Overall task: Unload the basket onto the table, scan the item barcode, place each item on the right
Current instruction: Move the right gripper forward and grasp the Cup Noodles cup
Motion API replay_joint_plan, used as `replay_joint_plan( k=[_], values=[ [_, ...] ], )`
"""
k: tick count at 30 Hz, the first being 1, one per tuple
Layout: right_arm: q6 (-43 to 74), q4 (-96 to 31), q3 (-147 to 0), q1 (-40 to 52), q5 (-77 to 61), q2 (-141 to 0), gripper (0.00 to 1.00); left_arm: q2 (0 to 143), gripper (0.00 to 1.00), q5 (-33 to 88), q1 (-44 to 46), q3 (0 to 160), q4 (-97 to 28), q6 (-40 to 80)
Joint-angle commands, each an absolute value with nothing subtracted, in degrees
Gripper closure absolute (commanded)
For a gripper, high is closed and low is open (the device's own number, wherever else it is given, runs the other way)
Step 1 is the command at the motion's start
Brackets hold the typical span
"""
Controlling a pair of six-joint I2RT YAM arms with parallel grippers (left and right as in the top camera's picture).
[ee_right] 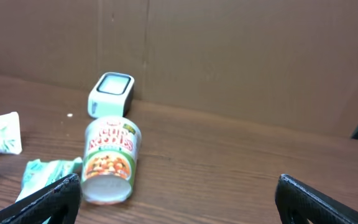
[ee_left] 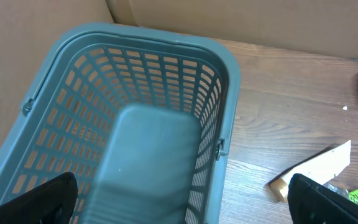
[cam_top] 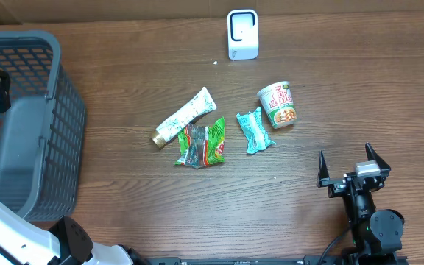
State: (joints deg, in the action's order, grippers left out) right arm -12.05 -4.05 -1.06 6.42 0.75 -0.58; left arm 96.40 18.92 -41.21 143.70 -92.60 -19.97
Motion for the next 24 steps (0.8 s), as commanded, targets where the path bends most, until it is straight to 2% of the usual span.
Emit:
replay_joint_plan(
  k=[1,5,9,11,18,24],
  values=[
    [-11.8,-2.2,-0.5,6.3,-4.4,-0.2,0.0,96.4,0.0,19.9,-40.8,143.7,-92.7,-21.2],
    [-11.7,1.3,-0.5,6.3,-15.1,-0.2,0.0,96.4,0.0,19.9,-40.8,143.7,-92.7,-21.2],
    [-2.5,1.9,-1.8,6.2,-17.1,-0.3,0.0,96.4,0.0,19.9,-40.8,143.7,-92.7,-21.2],
    [-2.3,-0.1,-3.6,6.2,-19.2,-1.0,0.0,96.4,0.0,19.9,-40.8,143.7,-92.7,-21.2],
    [-2.3,-8.9,-18.0,6.2,-26.5,-11.7,0.0,96.4,0.01,19.9,-40.8,143.7,-92.7,-21.2],
    [-2.3,-20.3,-37.2,6.3,-33.9,-29.0,0.0,96.4,0.0,19.9,-40.8,143.7,-92.7,-21.2]
  ],
)
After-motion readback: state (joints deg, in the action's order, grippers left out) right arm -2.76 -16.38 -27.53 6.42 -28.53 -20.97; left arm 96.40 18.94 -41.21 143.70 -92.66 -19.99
